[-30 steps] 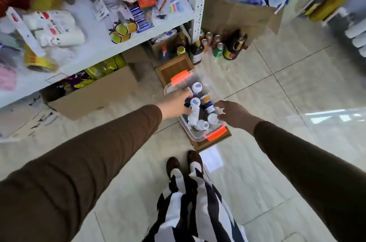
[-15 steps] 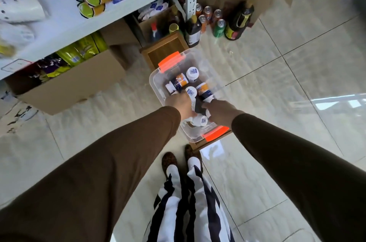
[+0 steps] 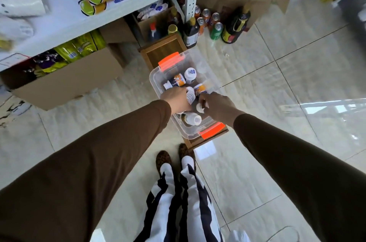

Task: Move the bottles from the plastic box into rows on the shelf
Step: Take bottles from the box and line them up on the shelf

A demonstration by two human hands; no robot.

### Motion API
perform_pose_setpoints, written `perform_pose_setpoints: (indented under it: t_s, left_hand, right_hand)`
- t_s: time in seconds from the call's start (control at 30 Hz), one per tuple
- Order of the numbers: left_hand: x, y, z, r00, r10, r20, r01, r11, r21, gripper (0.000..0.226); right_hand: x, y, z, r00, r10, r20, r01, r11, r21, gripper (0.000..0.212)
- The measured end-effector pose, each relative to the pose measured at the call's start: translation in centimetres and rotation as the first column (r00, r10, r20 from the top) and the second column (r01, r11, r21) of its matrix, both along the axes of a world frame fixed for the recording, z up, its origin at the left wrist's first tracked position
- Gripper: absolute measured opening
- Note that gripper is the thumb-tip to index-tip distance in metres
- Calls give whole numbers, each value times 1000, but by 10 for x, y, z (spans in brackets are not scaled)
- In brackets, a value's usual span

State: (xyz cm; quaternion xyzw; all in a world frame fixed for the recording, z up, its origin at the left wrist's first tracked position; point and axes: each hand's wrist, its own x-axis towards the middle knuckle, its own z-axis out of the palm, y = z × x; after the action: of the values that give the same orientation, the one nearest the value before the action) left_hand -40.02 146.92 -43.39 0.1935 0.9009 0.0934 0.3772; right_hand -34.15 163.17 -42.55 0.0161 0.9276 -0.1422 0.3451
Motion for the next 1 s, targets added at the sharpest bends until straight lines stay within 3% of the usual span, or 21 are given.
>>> perform_pose_setpoints:
  t_s: [0.17,0.27,0.37,0.57,0.73,0.83,1.0]
  left_hand:
    - [-29,-26,64,994,108,-11,-107,991,83,20]
    - [-49,-52,115,963,266,33,-268,953,140,44]
    - [-68,-78,172,950,310,-14,-302,935,187,45]
    - [-94,-125,299,924,357,-138,-297,896,329,44]
    - [-99,-166,392,884,389,-258,-286,889,358,54]
    - [-101,-192,443,848,414,-331,-277,878,390,47]
    - [-110,-236,498,834,463,-301,-267,815,515,34]
  right_hand:
    - [-22,10,64,946,-321,52,323,910,-259,55]
    - [-43,9,110,897,-438,52,425,827,-367,49]
    - [-64,3,164,857,-506,96,482,721,-498,41]
    - [-109,-36,274,860,-509,38,397,619,-678,41]
    - [-141,-71,351,921,-388,-48,236,651,-722,62]
    - [-157,-100,399,945,-313,-96,140,652,-745,76]
    - [-179,-149,448,971,-198,-133,32,660,-751,69]
